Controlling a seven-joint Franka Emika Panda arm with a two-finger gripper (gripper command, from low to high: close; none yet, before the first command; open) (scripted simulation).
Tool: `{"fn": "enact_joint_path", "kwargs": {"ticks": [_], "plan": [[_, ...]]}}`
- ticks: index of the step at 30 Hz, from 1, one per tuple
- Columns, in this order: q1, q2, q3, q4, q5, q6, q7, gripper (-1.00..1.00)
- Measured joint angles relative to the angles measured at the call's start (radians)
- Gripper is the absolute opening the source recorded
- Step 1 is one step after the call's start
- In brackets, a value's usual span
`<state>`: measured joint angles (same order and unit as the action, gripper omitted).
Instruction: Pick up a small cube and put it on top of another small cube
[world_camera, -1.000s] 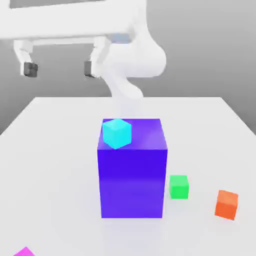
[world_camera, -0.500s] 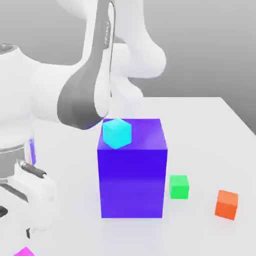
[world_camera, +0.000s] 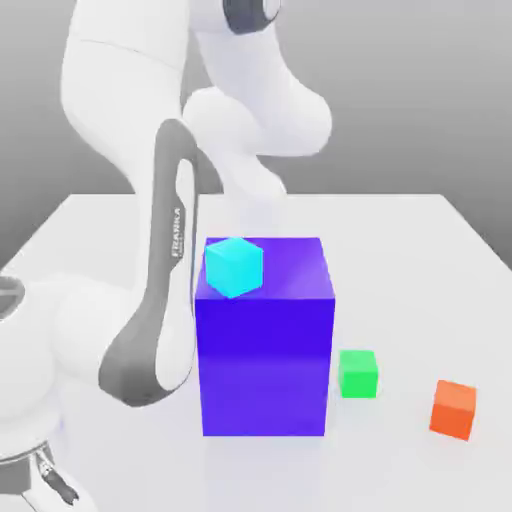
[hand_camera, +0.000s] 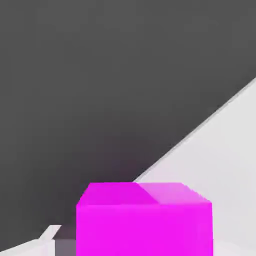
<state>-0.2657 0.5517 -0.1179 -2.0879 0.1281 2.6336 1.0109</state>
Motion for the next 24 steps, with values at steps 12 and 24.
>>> {"fn": "enact_joint_path", "kwargs": {"ticks": [12,24], "plan": [[0.111,-0.353,0.175,-0.235,-0.051,-0.033,-0.318,-1.0],[0.392,-0.698,0.314,-0.644,0.011,0.013,-0.921,-1.0]]}}
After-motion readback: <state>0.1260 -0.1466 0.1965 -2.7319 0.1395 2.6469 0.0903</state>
